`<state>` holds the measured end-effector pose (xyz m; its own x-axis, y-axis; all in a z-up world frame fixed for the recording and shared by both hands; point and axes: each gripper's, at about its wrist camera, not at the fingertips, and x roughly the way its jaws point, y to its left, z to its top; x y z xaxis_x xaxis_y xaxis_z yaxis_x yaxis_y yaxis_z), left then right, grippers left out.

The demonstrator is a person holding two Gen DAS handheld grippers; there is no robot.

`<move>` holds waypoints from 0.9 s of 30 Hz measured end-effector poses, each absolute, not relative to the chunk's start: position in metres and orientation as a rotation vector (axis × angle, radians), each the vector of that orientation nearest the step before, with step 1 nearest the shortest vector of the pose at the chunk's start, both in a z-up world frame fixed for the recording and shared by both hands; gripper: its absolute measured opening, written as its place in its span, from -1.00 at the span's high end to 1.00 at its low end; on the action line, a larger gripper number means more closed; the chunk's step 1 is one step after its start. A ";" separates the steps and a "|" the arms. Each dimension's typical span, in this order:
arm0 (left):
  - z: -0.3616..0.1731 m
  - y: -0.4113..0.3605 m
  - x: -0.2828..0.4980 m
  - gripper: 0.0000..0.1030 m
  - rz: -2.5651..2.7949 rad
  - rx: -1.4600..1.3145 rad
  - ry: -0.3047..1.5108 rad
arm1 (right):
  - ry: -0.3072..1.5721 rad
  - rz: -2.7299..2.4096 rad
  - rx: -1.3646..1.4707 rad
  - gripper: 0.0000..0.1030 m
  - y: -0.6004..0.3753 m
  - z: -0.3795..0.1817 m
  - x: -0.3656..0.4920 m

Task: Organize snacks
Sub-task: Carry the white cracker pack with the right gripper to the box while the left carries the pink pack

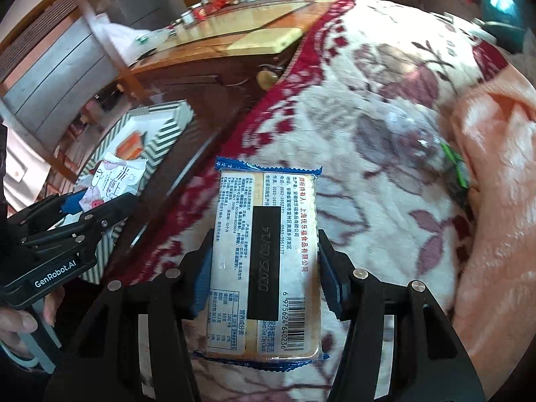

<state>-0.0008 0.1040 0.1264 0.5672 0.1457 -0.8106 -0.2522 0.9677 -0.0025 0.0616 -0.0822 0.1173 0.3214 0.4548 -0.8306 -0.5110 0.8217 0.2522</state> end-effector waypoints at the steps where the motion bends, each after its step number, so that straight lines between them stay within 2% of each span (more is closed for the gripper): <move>1: 0.127 0.110 -0.004 -0.04 0.246 -0.131 0.937 | 1.068 0.647 -0.073 -0.06 -0.074 0.119 0.059; 27: 0.123 0.207 -0.047 -0.04 0.427 -0.274 0.916 | 1.067 0.845 -0.228 -0.06 0.050 0.137 0.033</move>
